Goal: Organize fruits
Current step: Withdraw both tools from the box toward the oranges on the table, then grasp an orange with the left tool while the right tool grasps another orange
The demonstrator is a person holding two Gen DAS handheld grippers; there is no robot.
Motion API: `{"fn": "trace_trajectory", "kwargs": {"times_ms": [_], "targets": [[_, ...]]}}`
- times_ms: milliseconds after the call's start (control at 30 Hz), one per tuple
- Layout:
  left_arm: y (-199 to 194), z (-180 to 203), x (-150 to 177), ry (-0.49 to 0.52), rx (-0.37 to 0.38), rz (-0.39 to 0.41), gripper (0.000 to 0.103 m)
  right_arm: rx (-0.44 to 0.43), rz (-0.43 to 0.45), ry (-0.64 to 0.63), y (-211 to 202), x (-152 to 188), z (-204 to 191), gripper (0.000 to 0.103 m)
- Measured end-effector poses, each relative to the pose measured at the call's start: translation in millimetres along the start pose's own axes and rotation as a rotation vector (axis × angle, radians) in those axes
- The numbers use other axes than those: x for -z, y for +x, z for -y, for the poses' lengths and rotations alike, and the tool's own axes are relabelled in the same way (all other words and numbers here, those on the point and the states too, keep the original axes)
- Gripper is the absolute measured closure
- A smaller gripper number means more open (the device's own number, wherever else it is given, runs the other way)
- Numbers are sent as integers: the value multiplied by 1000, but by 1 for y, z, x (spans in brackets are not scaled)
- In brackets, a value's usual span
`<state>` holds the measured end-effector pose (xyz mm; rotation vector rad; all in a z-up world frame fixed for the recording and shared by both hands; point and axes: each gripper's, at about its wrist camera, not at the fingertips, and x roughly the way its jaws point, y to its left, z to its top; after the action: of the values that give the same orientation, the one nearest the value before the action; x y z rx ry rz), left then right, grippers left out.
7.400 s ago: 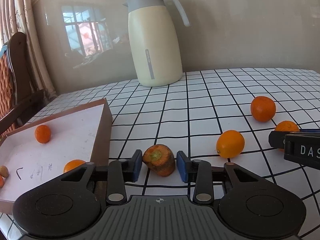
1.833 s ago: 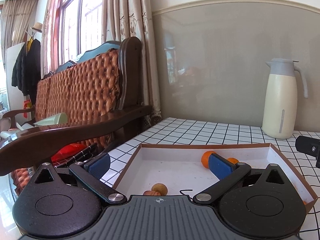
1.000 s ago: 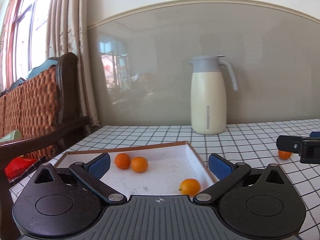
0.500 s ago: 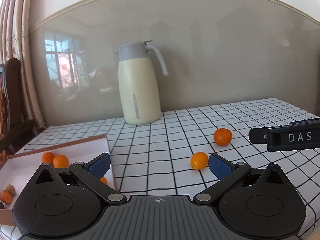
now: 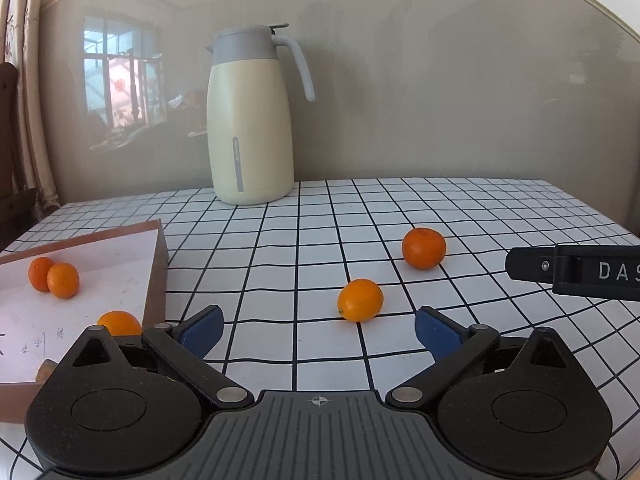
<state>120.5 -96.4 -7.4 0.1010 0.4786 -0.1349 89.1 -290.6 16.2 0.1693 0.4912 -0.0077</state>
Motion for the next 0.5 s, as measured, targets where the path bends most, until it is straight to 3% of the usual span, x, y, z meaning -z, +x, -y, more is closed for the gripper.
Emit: {"fn": "trace_trajectory", "kwargs": {"times_ms": [33, 133, 267, 500], "targets": [[3, 2, 0, 1, -2, -8, 16, -1, -1, -5, 3, -1, -1, 35], [16, 6, -1, -19, 0, -40, 23, -4, -11, -3, 12, -3, -1, 37], [29, 14, -4, -24, 16, -67, 50, -3, -13, -2, 19, -6, 0, 38], [49, 24, -8, -35, 16, -85, 50, -11, -34, 15, 37, -11, 4, 39]]}}
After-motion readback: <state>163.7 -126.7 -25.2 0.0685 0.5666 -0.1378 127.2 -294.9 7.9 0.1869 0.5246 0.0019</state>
